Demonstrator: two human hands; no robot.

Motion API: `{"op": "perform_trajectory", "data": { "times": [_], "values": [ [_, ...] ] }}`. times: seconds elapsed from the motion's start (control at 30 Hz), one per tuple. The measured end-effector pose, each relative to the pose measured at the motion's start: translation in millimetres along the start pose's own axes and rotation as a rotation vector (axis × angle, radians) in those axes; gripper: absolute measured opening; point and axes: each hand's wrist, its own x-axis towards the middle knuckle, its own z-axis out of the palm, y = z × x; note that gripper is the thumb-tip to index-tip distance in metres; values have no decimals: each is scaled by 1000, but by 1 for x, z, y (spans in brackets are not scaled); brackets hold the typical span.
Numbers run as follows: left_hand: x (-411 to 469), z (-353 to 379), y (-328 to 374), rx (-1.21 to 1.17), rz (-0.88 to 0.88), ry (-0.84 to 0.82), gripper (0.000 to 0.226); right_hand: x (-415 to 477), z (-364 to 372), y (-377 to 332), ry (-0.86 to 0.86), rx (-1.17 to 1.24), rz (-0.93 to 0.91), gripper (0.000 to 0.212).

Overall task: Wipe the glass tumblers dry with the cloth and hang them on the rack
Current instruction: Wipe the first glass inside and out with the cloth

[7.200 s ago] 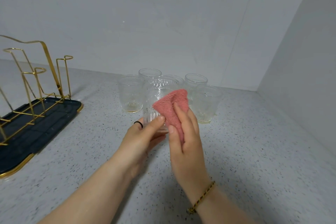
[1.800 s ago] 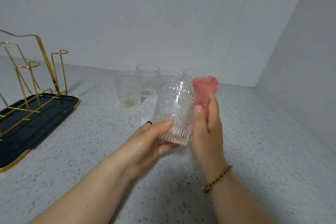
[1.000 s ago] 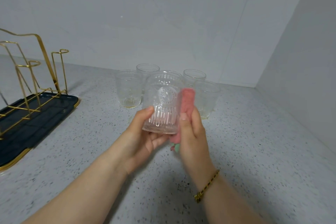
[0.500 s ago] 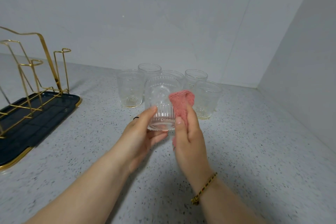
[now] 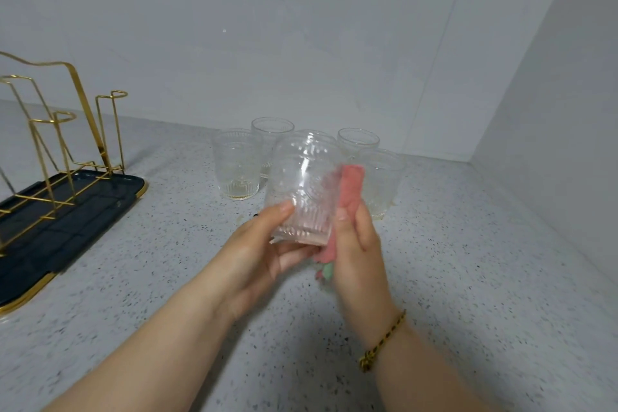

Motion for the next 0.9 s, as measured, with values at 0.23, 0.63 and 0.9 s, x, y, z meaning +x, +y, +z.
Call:
{"op": "perform_trajectory", "data": {
  "times": [0.23,0.63,0.9],
  "values": [
    [4,-6,2,115,41,80,28,-8,17,4,-17,-219,-216,43],
    [0,-3,1,149,-21,-85,53,6,-7,-5,240,96,-46,24],
    [1,-5,6,115,17,-26,43,7,-4,-4,374,169,2,12]
  ]
}}
